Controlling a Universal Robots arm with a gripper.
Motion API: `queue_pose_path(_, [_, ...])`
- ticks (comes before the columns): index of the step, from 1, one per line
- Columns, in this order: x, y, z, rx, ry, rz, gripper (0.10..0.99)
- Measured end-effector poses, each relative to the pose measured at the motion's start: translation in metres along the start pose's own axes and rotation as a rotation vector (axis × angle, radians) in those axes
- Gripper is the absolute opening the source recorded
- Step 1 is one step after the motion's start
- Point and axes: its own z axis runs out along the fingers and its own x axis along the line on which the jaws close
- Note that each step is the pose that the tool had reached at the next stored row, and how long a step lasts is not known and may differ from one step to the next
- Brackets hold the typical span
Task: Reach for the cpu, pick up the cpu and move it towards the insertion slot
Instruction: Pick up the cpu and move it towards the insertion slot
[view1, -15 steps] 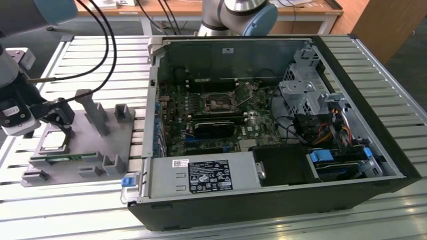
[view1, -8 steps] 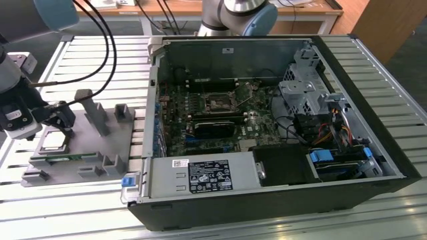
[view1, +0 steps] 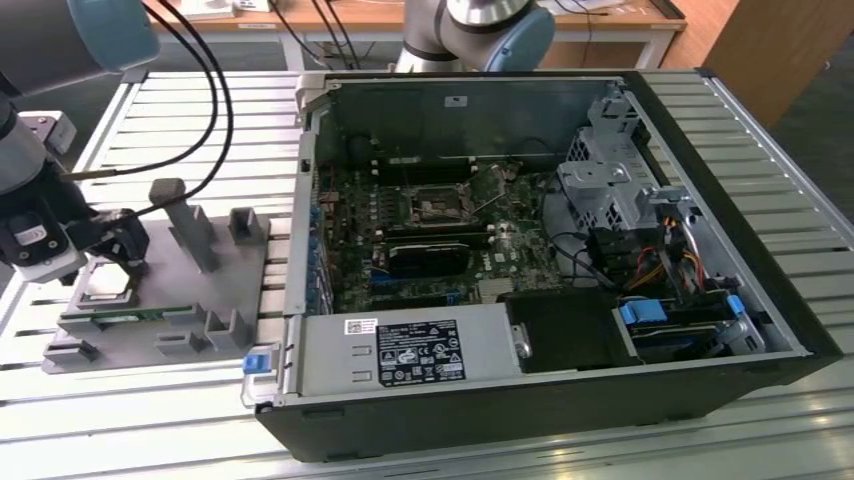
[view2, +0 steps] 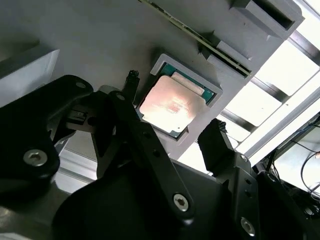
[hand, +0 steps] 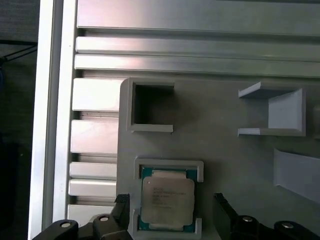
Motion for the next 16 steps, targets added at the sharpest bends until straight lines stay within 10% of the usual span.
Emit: queue_pose_path(16, [0.0025,0.0014,0.011,0.002,0.0,0.001,0.671])
